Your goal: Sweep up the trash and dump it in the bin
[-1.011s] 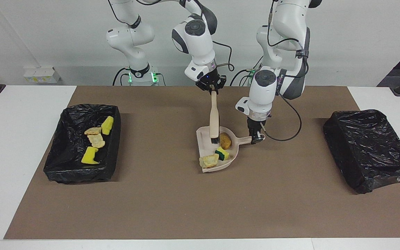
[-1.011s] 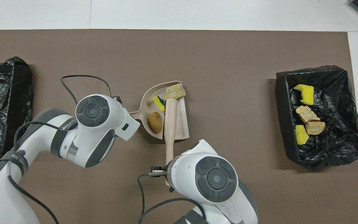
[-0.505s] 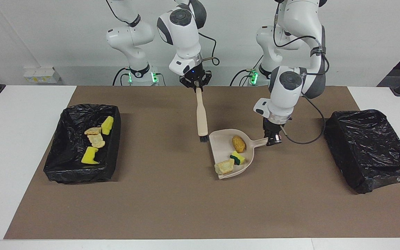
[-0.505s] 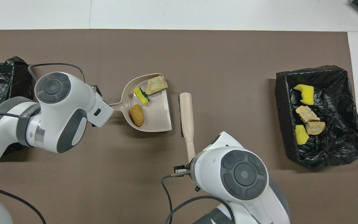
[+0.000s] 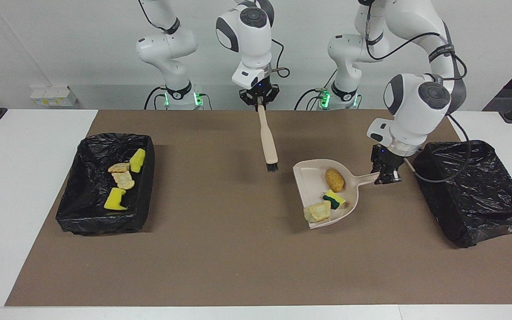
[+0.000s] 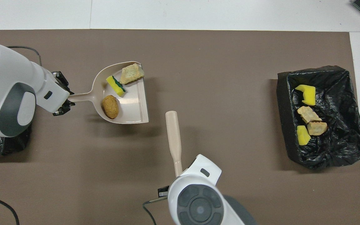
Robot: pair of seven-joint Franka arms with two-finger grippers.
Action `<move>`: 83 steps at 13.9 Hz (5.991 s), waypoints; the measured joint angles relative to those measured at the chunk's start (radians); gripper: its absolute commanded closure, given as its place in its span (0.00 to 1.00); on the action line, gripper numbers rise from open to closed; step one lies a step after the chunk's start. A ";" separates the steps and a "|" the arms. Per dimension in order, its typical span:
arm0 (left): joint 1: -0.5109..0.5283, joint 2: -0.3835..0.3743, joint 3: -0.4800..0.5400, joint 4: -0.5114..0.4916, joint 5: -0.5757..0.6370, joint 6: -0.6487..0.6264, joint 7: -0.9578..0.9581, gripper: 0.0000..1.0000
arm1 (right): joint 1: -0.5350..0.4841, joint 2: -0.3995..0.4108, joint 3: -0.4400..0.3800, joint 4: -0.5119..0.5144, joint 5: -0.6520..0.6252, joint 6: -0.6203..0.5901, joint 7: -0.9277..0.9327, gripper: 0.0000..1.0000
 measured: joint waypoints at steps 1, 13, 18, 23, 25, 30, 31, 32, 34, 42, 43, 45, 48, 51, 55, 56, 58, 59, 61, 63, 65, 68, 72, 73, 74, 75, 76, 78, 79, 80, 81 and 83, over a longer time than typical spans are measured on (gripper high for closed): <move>0.026 0.000 0.000 0.022 -0.002 -0.021 0.023 1.00 | 0.022 0.020 0.024 -0.002 -0.022 0.027 0.058 1.00; 0.473 0.061 0.015 0.228 0.061 -0.194 0.586 1.00 | 0.078 0.293 0.182 0.039 -0.209 0.229 0.423 1.00; 0.577 0.138 0.016 0.394 0.241 -0.195 0.727 1.00 | 0.111 0.341 0.182 0.041 -0.240 0.261 0.460 0.73; 0.566 0.201 0.001 0.484 0.467 -0.138 0.700 1.00 | 0.106 0.346 0.172 0.042 -0.243 0.261 0.460 0.61; 0.528 0.205 -0.007 0.480 0.622 -0.123 0.595 1.00 | 0.104 0.347 0.168 0.047 -0.245 0.264 0.460 0.55; 0.417 0.156 -0.011 0.376 0.999 -0.114 0.283 1.00 | 0.091 0.337 0.087 0.115 -0.263 0.299 0.461 0.00; 0.406 0.133 -0.011 0.352 1.055 -0.114 0.255 1.00 | 0.089 0.323 0.059 0.134 -0.267 0.300 0.460 0.00; 0.402 0.111 -0.011 0.337 1.102 -0.114 0.244 1.00 | 0.089 0.297 0.023 0.150 -0.269 0.299 0.449 0.00; 0.402 0.065 -0.010 0.329 1.152 -0.114 0.243 1.00 | 0.086 0.221 -0.066 0.163 -0.269 0.289 0.388 0.00; 0.368 -0.014 -0.021 0.308 0.715 -0.170 0.238 1.00 | 0.062 0.082 -0.425 0.312 -0.268 0.082 -0.036 0.00; 0.367 -0.014 -0.021 0.303 0.622 -0.180 0.236 1.00 | 0.042 0.082 -0.460 0.331 -0.265 0.073 -0.111 0.00; 0.357 -0.014 -0.023 0.278 0.482 -0.195 0.194 1.00 | -0.021 0.085 -0.495 0.362 -0.235 0.046 -0.240 0.00; 0.279 -0.010 -0.028 0.200 0.372 -0.195 -0.036 1.00 | -0.122 0.106 -0.497 0.431 -0.211 -0.066 -0.379 0.00; 0.187 -0.002 -0.033 0.135 0.292 -0.179 -0.321 1.00 | -0.170 0.155 -0.492 0.561 -0.209 -0.224 -0.454 0.00; 0.048 0.034 -0.036 0.105 0.219 -0.153 -0.754 1.00 | -0.279 0.189 -0.422 0.661 -0.204 -0.374 -0.497 0.00; 0.003 0.049 -0.036 0.095 0.208 -0.134 -0.875 1.00 | -0.297 0.181 -0.408 0.672 -0.204 -0.407 -0.499 0.00; -0.084 0.079 -0.037 0.075 0.160 -0.070 -1.108 1.00 | -0.320 0.132 -0.390 0.678 -0.202 -0.491 -0.499 0.00; -0.117 0.090 -0.038 0.070 0.143 -0.050 -1.191 1.00 | -0.324 0.104 -0.386 0.674 -0.202 -0.529 -0.499 0.00; -0.185 0.111 -0.038 0.066 0.113 -0.007 -1.355 1.00 | -0.328 0.057 -0.384 0.651 -0.200 -0.564 -0.499 0.00; -0.255 0.138 -0.038 0.064 0.069 0.053 -1.492 1.00 | -0.342 0.042 -0.382 0.625 -0.187 -0.564 -0.499 0.00; -0.306 0.158 -0.038 0.058 0.016 0.085 -1.593 1.00 | -0.356 0.048 -0.379 0.613 -0.179 -0.564 -0.501 0.00; -0.377 0.174 -0.037 0.029 -0.006 0.122 -1.798 0.30 | -0.405 0.064 -0.332 0.618 -0.179 -0.565 -0.520 0.00; -0.405 0.165 -0.030 0.023 -0.006 0.098 -1.932 0.00 | -0.419 0.079 -0.309 0.635 -0.168 -0.567 -0.522 0.00; -0.400 0.148 -0.017 0.024 -0.006 0.079 -1.932 0.00 | -0.418 0.079 -0.308 0.640 -0.163 -0.567 -0.522 0.00; -0.384 0.128 -0.007 0.027 -0.006 0.066 -1.929 0.00 | -0.418 0.079 -0.307 0.643 -0.158 -0.564 -0.522 0.00; -0.355 0.109 -0.002 0.031 -0.006 0.060 -1.918 0.00 | -0.418 0.079 -0.306 0.644 -0.147 -0.560 -0.522 0.00; -0.317 0.090 0.000 0.035 -0.006 0.058 -1.889 0.00 | -0.417 0.079 -0.305 0.645 -0.136 -0.560 -0.522 0.00; -0.225 0.054 0.005 0.045 -0.006 0.047 -1.787 0.00 | -0.417 0.079 -0.305 0.646 -0.124 -0.560 -0.522 0.00; -0.185 0.040 0.006 0.051 -0.006 0.037 -1.736 0.00 | -0.417 0.079 -0.305 0.646 -0.119 -0.560 -0.522 0.00; -0.145 0.026 0.006 0.061 -0.006 0.016 -1.674 0.00 | -0.417 0.079 -0.304 0.647 -0.111 -0.560 -0.522 0.00; -0.109 0.011 0.007 0.072 -0.006 -0.011 -1.610 0.00 | -0.417 0.079 -0.304 0.647 -0.106 -0.560 -0.522 0.00; -0.045 -0.029 0.008 0.087 -0.006 -0.057 -1.501 0.00 | -0.417 0.079 -0.301 0.648 -0.102 -0.560 -0.522 0.00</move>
